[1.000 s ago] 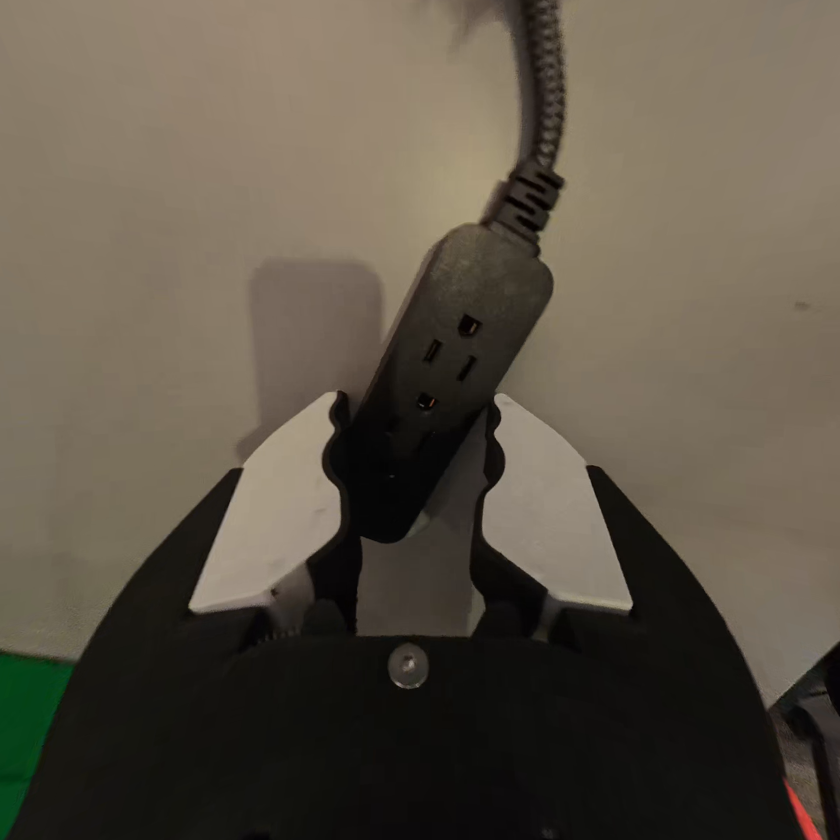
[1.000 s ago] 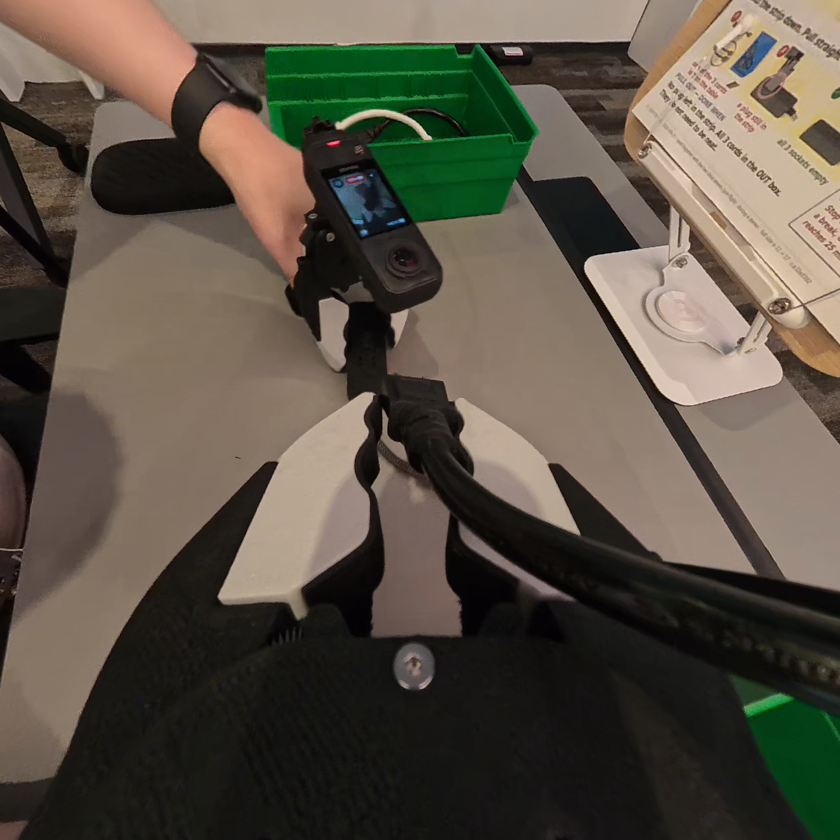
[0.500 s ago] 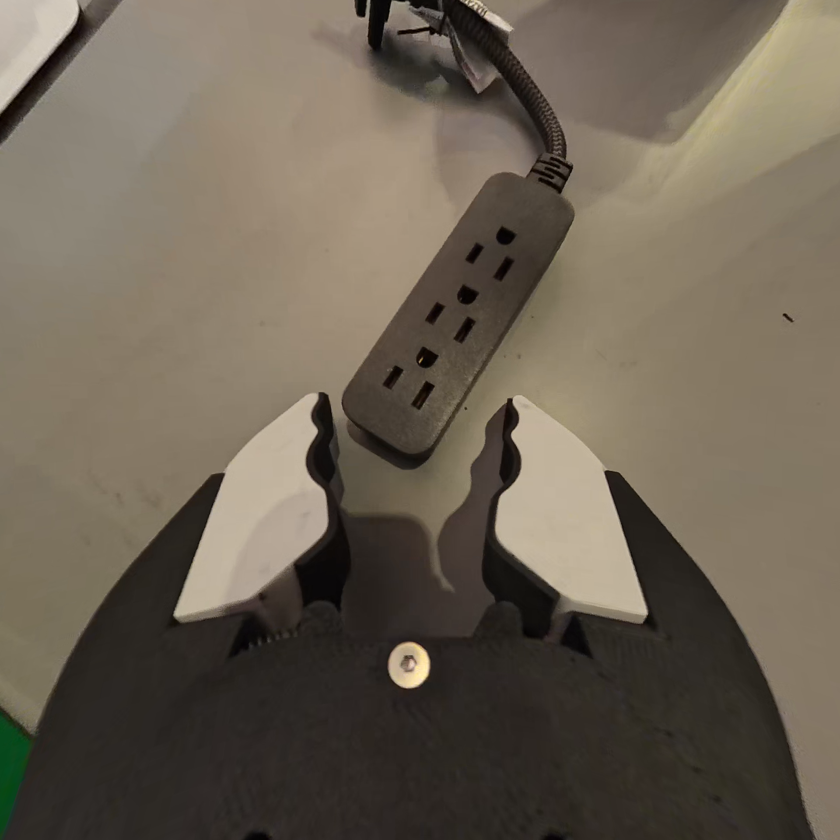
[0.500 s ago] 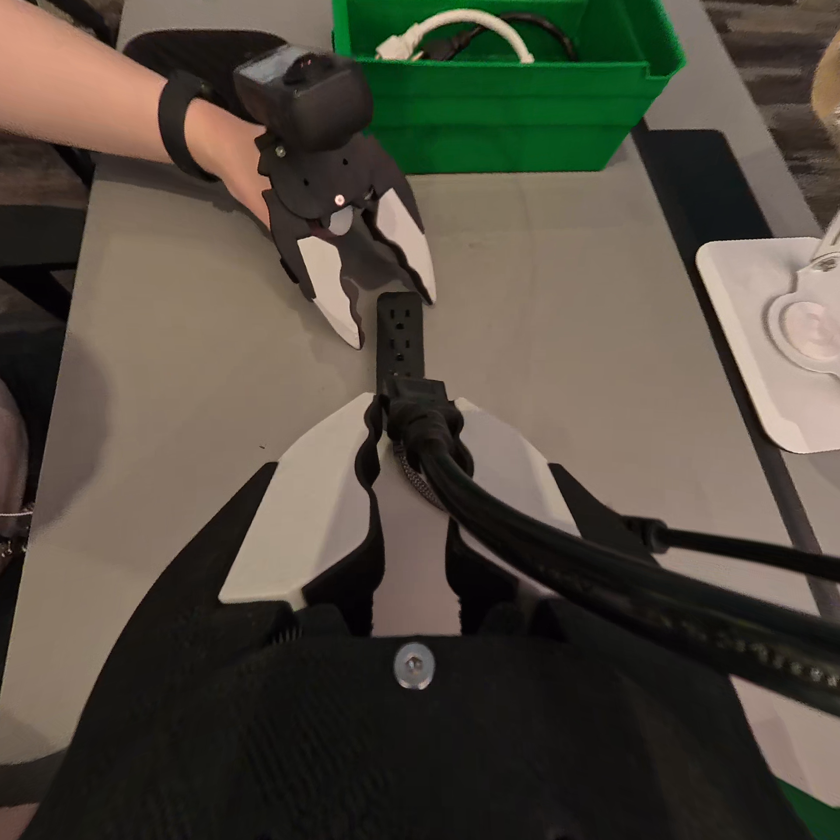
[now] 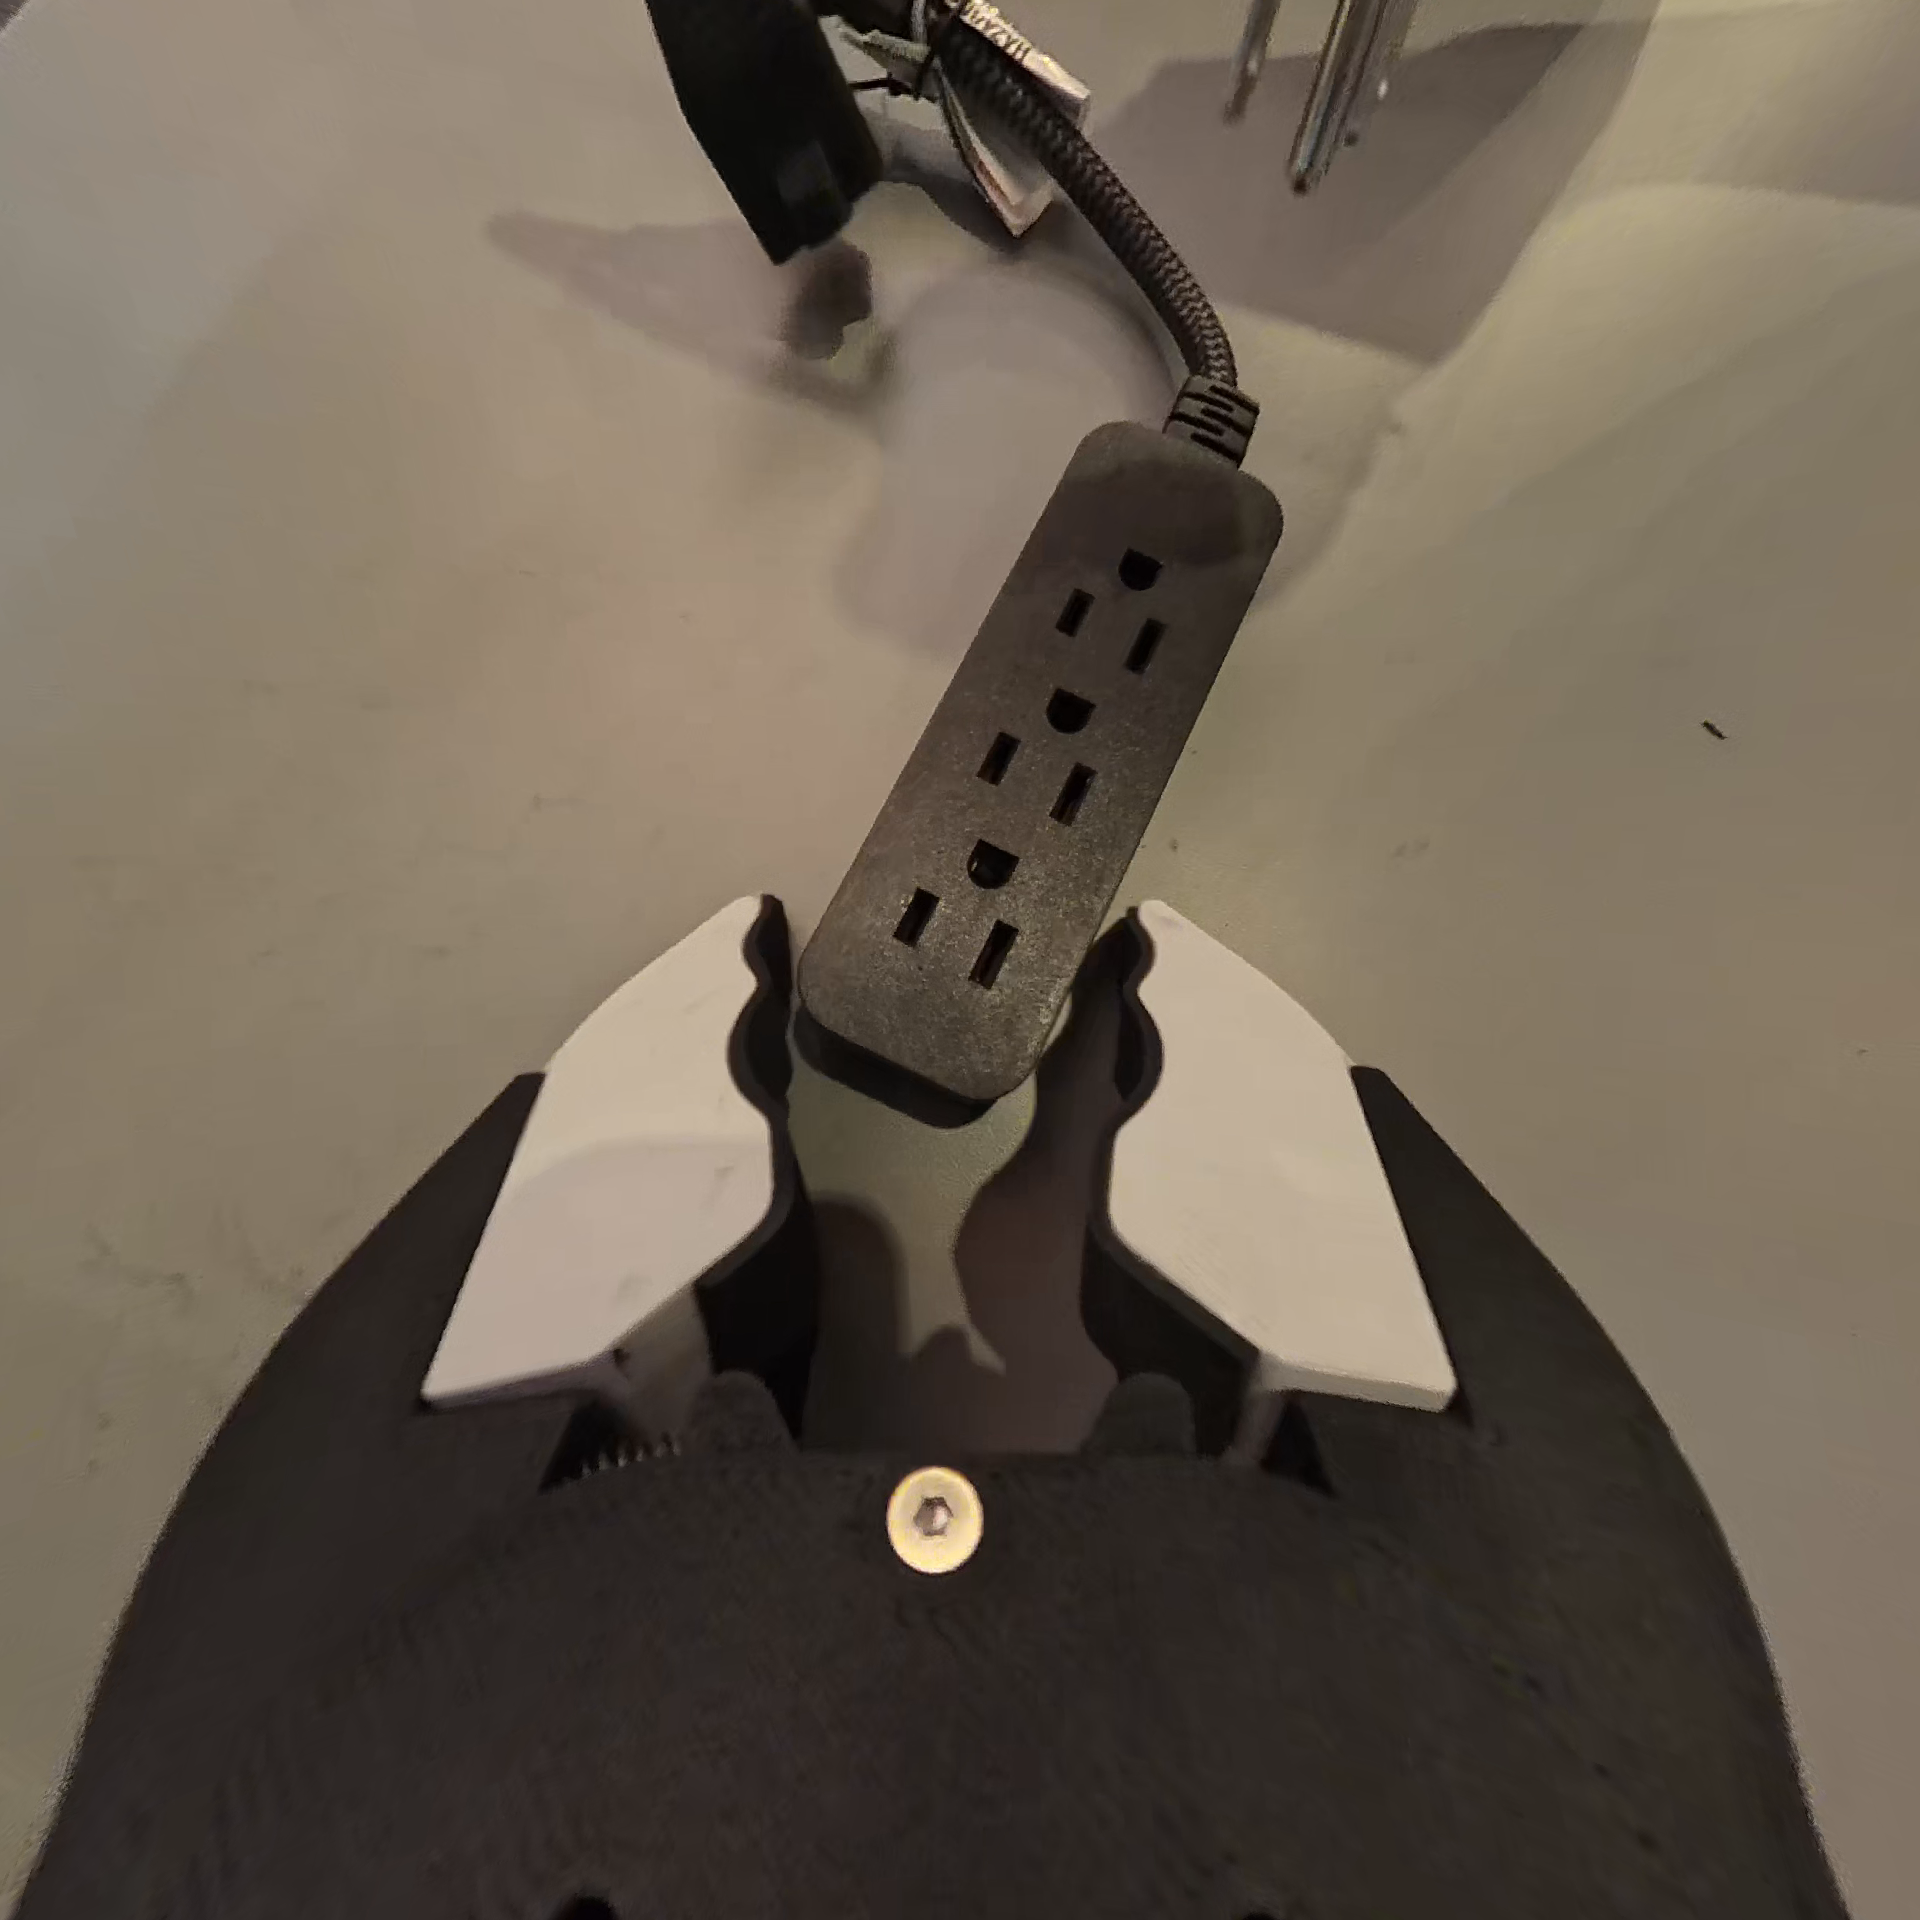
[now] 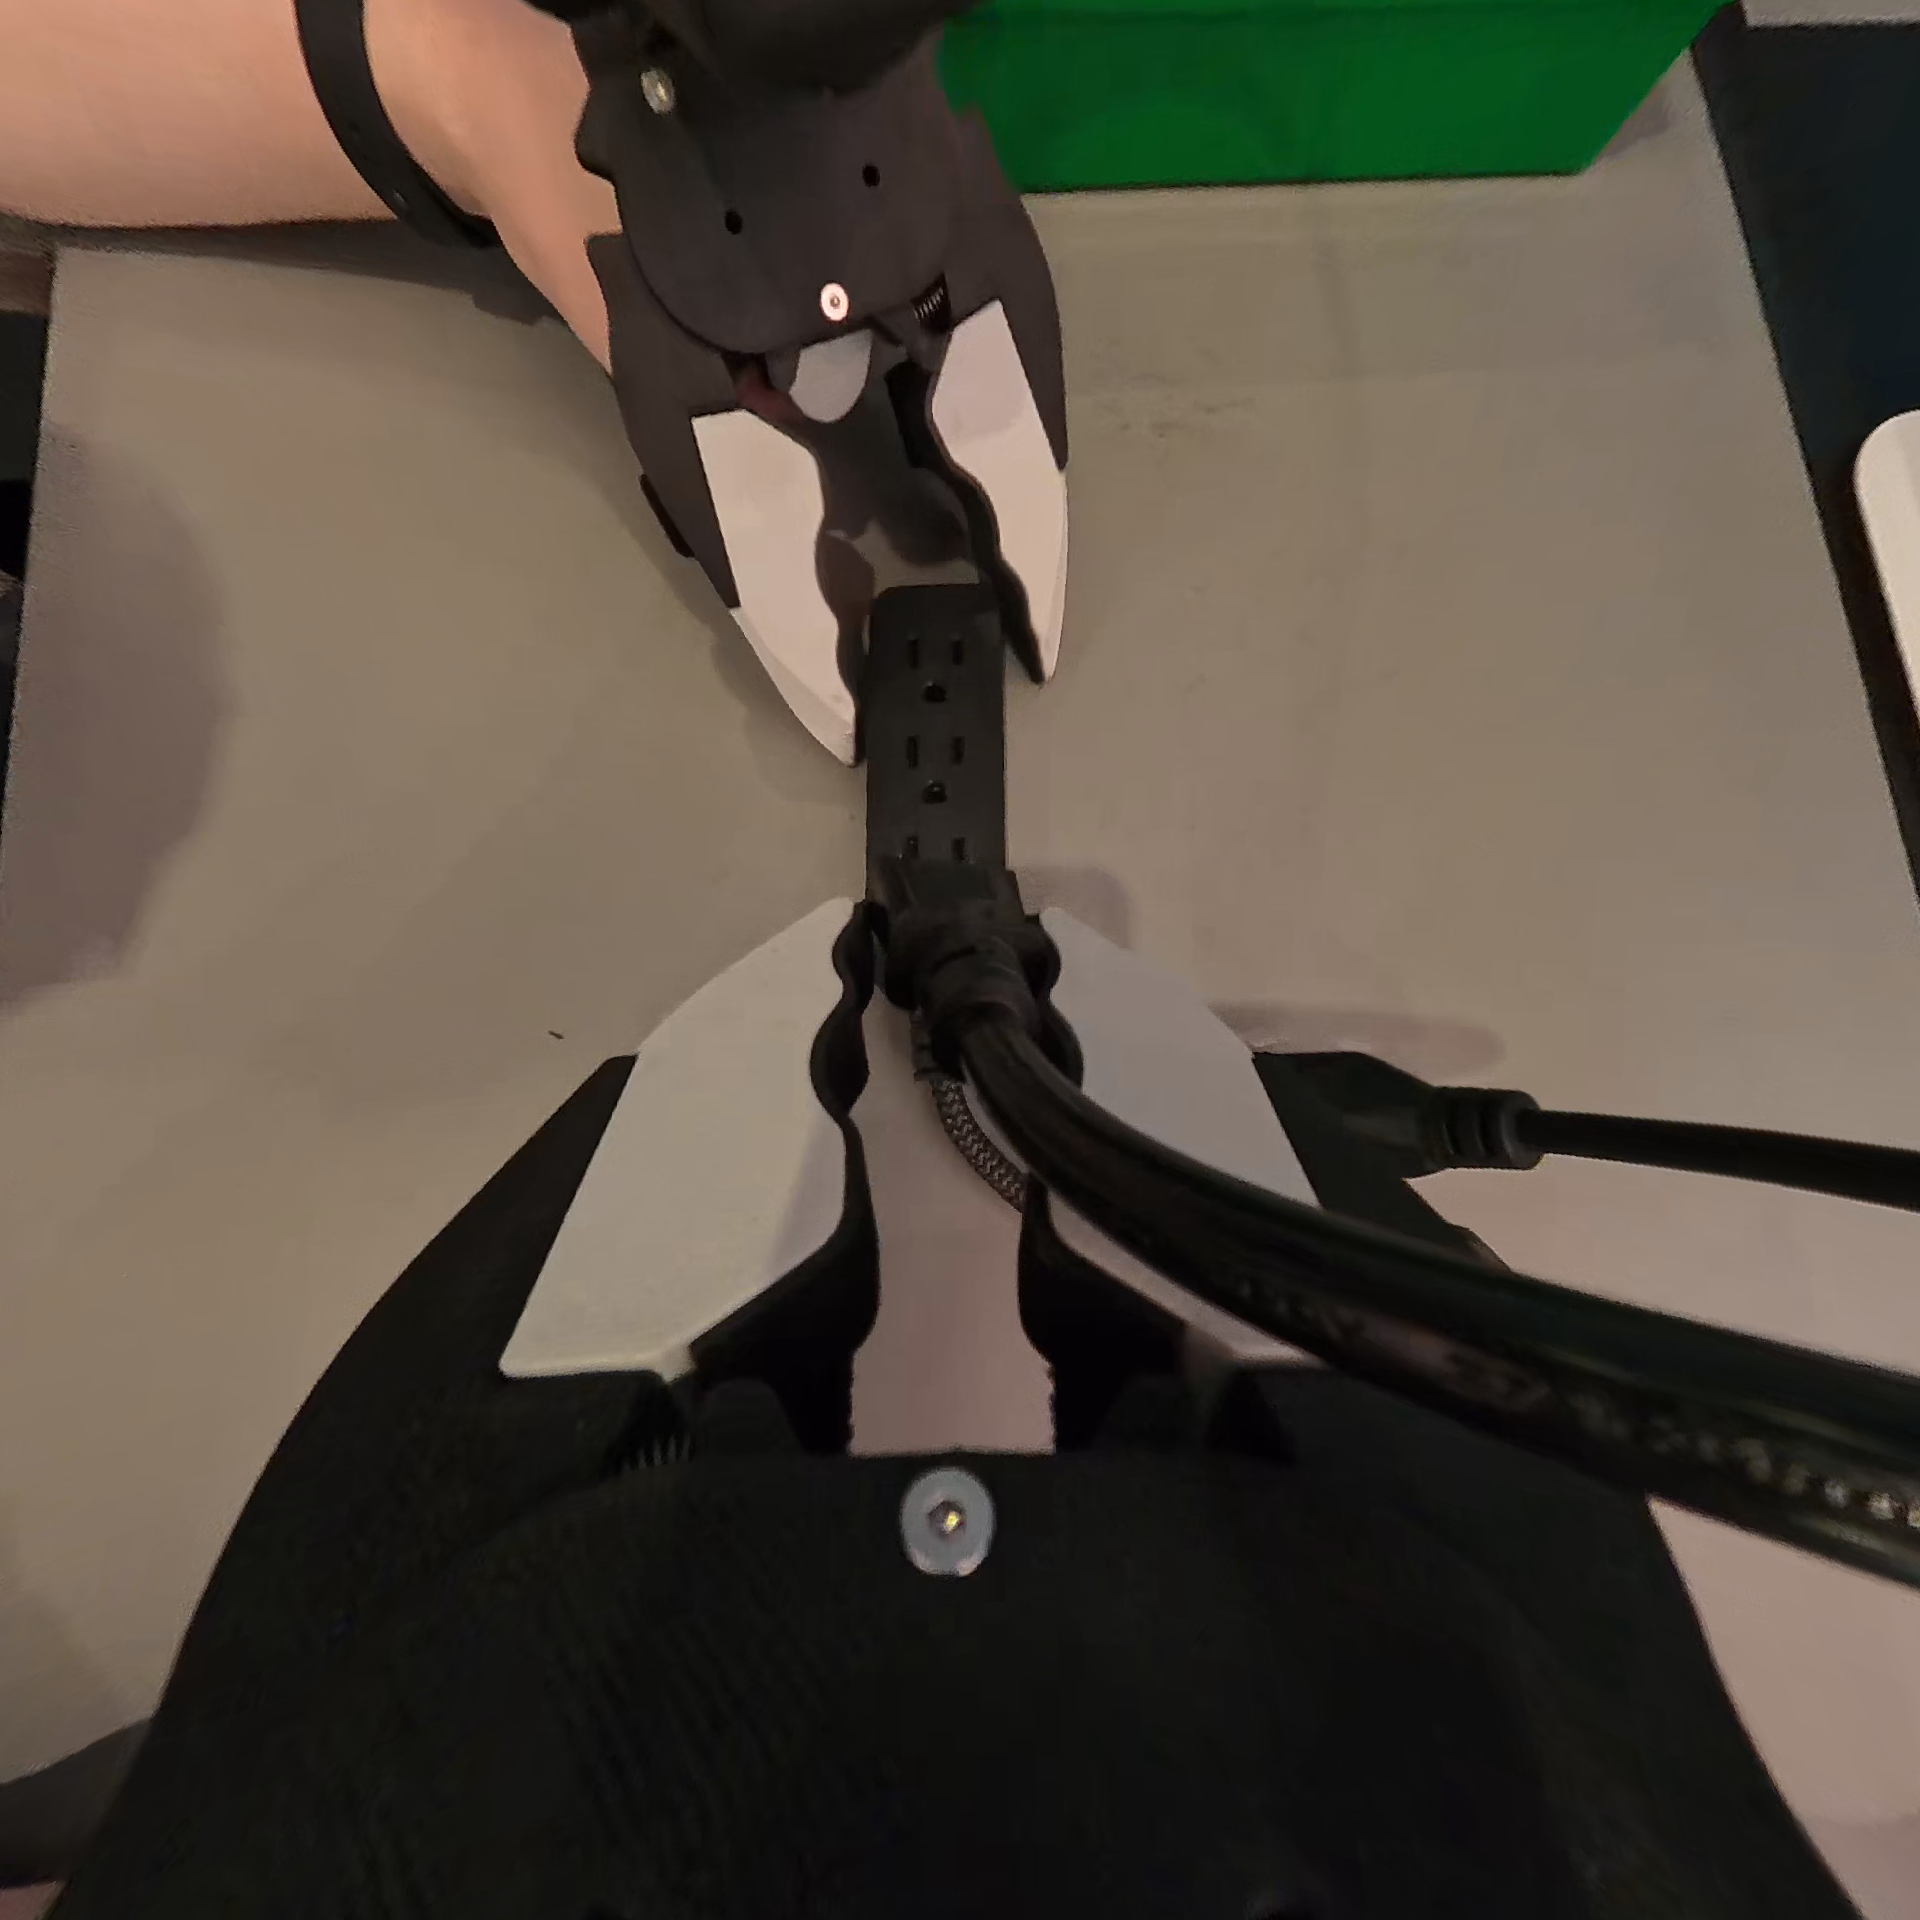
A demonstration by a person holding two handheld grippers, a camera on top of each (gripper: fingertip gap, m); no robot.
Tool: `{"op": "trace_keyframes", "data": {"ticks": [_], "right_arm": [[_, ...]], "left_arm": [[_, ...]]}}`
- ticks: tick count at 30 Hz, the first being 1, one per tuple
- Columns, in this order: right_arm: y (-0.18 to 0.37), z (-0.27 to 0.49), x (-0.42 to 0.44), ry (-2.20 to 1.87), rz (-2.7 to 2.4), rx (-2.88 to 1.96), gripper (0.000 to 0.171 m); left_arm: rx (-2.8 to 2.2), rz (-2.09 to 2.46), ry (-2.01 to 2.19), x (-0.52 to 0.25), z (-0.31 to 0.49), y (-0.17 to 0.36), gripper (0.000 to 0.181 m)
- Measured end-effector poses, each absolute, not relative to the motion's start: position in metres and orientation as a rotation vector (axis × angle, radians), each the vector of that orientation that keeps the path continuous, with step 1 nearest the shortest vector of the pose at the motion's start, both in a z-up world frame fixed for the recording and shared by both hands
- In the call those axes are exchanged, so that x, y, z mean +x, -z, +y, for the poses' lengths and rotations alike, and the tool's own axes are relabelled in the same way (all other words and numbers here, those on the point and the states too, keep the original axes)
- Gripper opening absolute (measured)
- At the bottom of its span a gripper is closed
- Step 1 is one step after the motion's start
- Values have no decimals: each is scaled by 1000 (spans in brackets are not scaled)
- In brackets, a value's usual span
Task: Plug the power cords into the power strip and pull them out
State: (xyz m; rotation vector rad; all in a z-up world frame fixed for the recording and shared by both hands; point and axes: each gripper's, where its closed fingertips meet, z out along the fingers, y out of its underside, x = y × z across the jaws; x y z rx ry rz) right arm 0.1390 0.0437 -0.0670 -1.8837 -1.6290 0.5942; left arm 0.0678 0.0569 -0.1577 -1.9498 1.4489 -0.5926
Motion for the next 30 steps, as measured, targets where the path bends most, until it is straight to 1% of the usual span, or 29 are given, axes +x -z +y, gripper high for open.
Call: {"op": "trace_keyframes", "data": {"ticks": [2, 5, 6, 7, 8, 15, 30], "right_arm": [[72, 44, 138, -574, -1641, -1901, 28], [80, 44, 135, -535, -1668, -1919, 28], [84, 44, 133, -513, -1681, -1925, 28], [87, 44, 130, -491, -1693, -1930, 28], [91, 45, 128, -470, -1700, -1937, 28], [111, 48, 121, -370, -1739, -1994, 27], [123, 45, 112, -347, -1849, -1956, 27]], "left_arm": [[-1966, 1441, 589, 67, 58, 159, 74], [-1962, 1451, 591, 69, 58, 159, 76], [-1960, 1456, 593, 71, 58, 159, 76], [-1952, 1466, 599, 73, 58, 159, 71], [-1935, 1476, 606, 75, 58, 157, 55], [-1917, 1497, 612, 78, 58, 157, 54], [-1914, 1496, 612, 79, 57, 157, 54]]}}
